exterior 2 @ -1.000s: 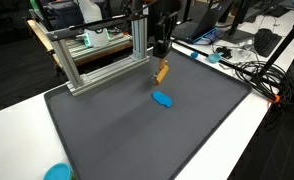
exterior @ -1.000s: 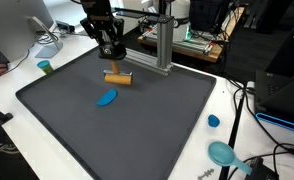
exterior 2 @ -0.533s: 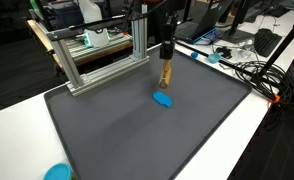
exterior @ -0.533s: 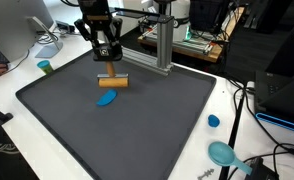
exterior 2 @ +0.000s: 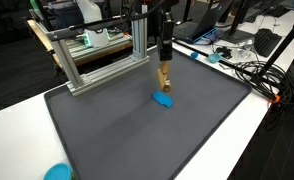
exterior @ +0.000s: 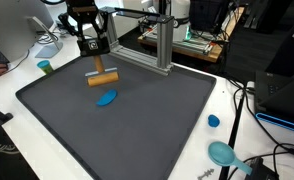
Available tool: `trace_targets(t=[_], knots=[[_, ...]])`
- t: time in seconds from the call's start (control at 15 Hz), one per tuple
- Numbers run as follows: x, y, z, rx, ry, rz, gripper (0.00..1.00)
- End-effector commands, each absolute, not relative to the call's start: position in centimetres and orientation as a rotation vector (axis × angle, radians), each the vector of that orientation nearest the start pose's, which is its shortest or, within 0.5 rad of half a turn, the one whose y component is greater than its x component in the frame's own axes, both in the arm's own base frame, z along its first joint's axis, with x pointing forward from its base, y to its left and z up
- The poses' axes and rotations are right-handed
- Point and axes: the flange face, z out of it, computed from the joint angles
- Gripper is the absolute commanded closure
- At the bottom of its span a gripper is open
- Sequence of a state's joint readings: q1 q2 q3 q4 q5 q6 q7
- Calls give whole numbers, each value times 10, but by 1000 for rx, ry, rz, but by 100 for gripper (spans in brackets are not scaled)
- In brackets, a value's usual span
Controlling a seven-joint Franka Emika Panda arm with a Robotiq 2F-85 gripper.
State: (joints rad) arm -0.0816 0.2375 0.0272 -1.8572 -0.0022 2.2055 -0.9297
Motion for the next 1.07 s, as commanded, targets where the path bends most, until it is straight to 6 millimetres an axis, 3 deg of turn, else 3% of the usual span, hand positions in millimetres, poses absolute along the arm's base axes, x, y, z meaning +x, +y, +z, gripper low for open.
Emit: trace_targets(t=[0.0,0.13,0.2,0.47,0.8,0.87,0.93,1.0], knots=[[627,-34,405,-2882,-1357,-160,54],[627,-31,405,-2878,-1364,-161,54],[627,-30,405,-2877,-1365,-161,79],[632,-32,393,-2686,-1730,-89,79],[641,-34,368,-2472,-2064,41,79],[644,-35,366,-2496,-2062,35,79],[635,-32,361,-2526,-1981,16,54],[637,-33,358,-2517,-2000,25,54]])
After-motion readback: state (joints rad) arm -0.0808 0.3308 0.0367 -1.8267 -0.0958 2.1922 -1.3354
